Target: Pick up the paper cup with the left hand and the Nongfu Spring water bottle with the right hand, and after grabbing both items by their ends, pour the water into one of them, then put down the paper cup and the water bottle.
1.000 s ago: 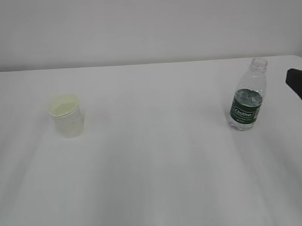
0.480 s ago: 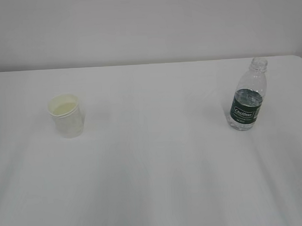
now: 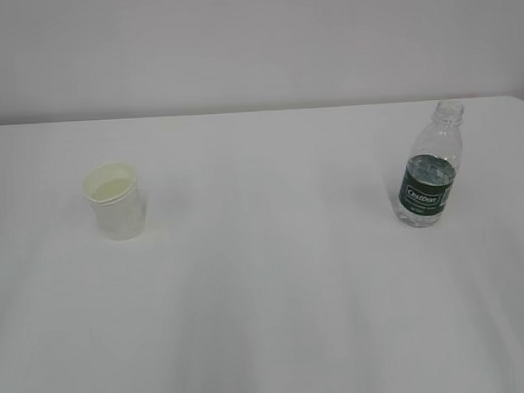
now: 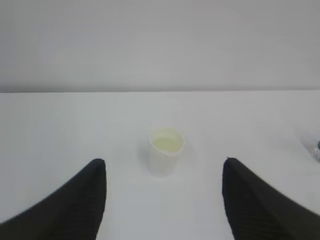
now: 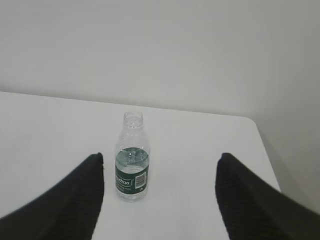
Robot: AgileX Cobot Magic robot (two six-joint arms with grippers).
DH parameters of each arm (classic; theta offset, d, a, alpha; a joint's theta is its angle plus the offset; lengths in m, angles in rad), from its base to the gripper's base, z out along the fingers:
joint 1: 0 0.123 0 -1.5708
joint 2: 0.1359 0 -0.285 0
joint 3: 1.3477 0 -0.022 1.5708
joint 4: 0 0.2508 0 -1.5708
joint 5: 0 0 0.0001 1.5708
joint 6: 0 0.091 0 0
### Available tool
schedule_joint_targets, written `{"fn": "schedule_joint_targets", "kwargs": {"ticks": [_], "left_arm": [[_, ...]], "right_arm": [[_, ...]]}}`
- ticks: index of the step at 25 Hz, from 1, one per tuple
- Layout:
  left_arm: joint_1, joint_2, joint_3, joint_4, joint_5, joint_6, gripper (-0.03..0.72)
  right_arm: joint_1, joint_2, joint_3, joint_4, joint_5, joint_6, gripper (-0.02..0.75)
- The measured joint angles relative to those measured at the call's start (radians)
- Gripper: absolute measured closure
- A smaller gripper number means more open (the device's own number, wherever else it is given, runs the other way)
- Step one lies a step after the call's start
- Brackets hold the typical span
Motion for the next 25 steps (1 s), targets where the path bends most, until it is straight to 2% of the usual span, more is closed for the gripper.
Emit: {"fn": "schedule_joint_targets", "kwargs": {"ticks": [7, 14, 25], "left_arm": [[0.0, -0.007, -0.064, -0.005, 0.173, 0.057, 0.174], [0.0, -0.082, -0.072, -0.02, 0.219, 0.06, 0.207], [0.0, -0.229, -0.076, -0.038, 0.345, 0.105, 0.213]], "right_arm": [[0.0, -0.089, -0.084, 0.004, 0.196, 0.0, 0.206], [0.0, -0.208, -0.125, 0.004, 0.369, 0.0, 0.206], [0.0, -0.358, -0.132, 0.02, 0.546, 0.0, 0.206]]}}
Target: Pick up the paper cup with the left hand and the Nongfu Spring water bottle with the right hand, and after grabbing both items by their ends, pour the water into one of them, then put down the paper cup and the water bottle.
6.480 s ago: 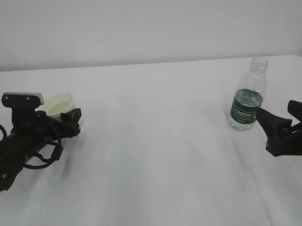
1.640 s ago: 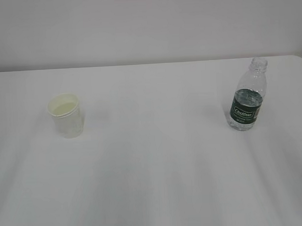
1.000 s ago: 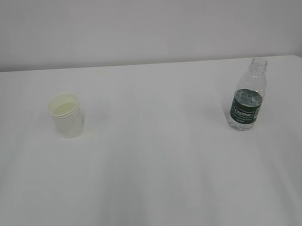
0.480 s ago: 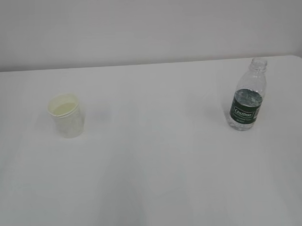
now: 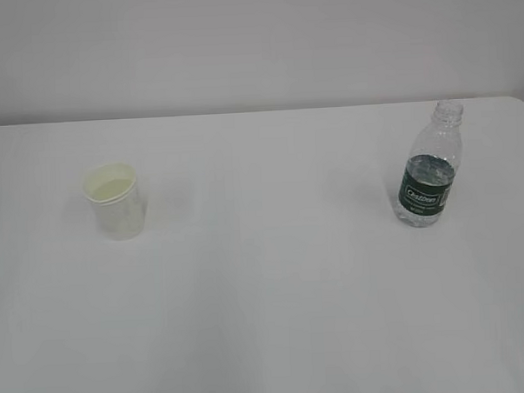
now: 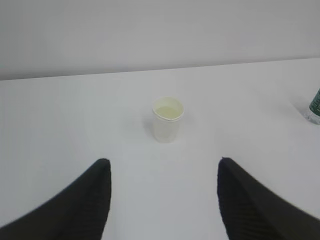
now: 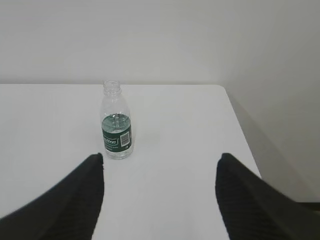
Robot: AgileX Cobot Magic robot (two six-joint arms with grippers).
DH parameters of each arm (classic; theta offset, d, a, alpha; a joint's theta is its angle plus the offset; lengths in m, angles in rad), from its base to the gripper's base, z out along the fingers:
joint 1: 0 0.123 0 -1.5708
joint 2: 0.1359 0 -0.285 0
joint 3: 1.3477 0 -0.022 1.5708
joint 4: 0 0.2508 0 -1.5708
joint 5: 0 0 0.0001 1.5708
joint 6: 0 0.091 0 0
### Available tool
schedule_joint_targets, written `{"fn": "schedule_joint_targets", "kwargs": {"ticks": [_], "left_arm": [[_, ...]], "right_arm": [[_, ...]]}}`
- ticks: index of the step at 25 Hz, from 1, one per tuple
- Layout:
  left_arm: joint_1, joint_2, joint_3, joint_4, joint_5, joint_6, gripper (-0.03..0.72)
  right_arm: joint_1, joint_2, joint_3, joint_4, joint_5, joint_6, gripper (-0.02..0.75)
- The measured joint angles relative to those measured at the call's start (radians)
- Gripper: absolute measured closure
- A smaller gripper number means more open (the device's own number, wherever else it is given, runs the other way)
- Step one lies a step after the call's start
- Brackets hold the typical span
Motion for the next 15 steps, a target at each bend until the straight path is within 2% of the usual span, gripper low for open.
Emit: {"fn": "schedule_joint_targets", "kwargs": {"ticks": [6, 15], "left_arm": [[0.0, -0.041, 0.0, -0.013, 0.082, 0.028, 0.225], [0.0, -0.106, -0.002, -0.031, 0.13, 0.037, 0.228]], "right_arm": [[0.0, -0.014, -0.019, 0.046, 0.123, 0.0, 0.206], [0.0, -0.016, -0.025, 0.07, 0.223, -0.007, 0.206]]}}
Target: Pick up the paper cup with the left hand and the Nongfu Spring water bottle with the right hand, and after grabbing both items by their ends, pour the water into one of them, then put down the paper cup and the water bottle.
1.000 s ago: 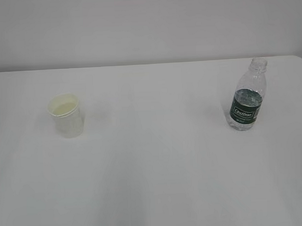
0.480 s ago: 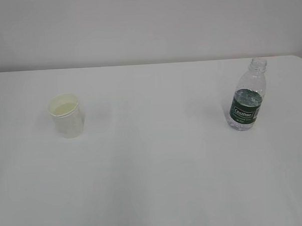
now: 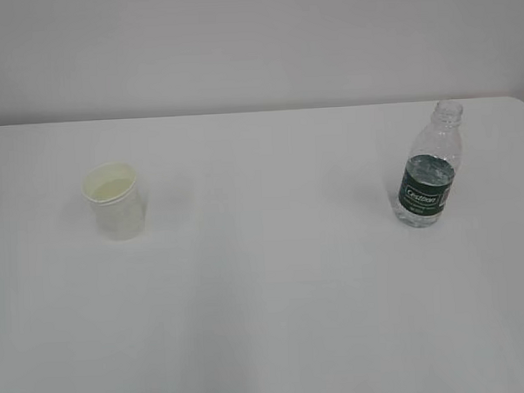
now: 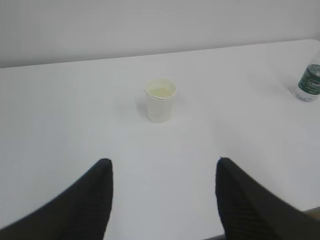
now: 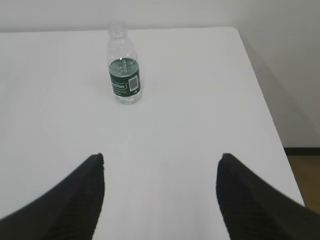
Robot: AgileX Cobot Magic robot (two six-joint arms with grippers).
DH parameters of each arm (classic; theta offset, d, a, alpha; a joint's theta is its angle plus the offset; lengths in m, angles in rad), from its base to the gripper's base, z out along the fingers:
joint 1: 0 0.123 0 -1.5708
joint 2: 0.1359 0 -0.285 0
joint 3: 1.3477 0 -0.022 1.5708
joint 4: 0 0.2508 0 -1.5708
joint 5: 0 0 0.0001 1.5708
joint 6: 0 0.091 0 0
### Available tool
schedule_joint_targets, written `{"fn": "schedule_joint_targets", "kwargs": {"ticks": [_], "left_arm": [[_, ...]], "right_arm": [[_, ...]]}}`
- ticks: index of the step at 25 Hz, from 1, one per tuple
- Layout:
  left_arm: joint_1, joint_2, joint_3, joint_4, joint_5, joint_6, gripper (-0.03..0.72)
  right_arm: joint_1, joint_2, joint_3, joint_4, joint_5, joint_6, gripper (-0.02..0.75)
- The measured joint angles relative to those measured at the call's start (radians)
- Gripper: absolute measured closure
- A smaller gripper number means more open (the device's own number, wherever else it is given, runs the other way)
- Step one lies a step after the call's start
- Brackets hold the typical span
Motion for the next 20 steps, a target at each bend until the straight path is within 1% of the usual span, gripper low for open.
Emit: {"fn": "schedule_joint_targets", "kwargs": {"ticks": [6, 15, 20], "left_arm": [[0.0, -0.021, 0.002, -0.002, 0.045, 0.012, 0.228], [0.0, -0.03, 0.066, -0.016, 0.063, 0.012, 0.228], [0.0, -0.03, 0.102, -0.016, 0.049, 0.014, 0.228]], "right_arm": [[0.0, 0.0, 0.0, 0.004, 0.033, -0.034, 0.206], [0.0, 0.0, 0.0, 0.001, 0.06, -0.036, 0.206], [0.0, 0.0, 0.0, -0.031, 0.061, -0.036, 0.206]]}}
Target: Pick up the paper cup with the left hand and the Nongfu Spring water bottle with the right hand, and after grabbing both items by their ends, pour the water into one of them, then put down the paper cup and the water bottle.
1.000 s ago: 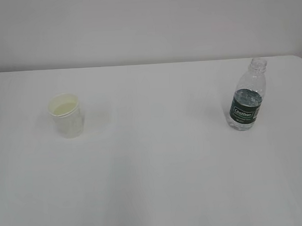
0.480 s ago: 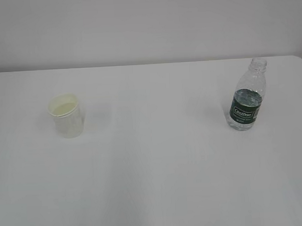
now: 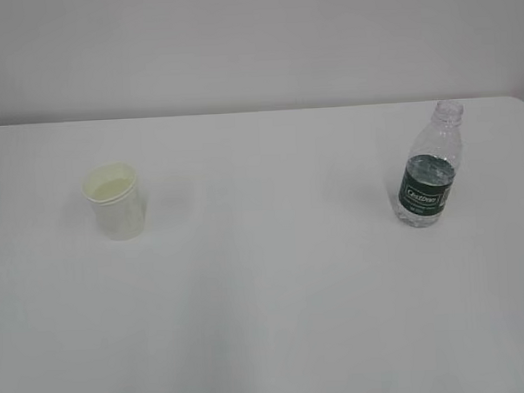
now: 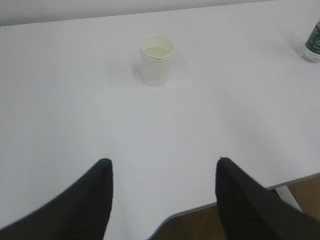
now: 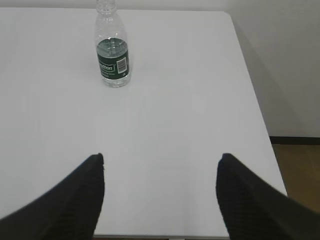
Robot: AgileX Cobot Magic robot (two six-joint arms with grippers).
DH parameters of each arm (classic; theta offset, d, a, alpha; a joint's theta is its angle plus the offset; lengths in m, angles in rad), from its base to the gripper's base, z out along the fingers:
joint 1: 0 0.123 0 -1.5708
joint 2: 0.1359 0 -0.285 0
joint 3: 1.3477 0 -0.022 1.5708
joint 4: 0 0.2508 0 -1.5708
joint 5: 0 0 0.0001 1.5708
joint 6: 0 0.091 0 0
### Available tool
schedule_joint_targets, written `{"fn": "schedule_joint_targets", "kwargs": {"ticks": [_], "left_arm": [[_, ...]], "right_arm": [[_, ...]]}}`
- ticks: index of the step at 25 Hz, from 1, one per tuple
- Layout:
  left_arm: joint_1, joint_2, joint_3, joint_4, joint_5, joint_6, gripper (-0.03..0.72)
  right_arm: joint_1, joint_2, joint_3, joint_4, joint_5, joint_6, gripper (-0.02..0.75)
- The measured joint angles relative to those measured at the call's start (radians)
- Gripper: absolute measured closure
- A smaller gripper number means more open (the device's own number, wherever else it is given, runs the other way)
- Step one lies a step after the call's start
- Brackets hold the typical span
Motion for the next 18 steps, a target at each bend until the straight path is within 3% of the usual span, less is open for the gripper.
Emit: {"fn": "schedule_joint_targets", "kwargs": {"ticks": [18], "left_arm": [[0.0, 0.0, 0.062, 0.001, -0.056, 0.001, 0.228]], "right_arm": [[0.0, 0.0, 0.067, -0.025, -0.039, -0.001, 0.206]]}}
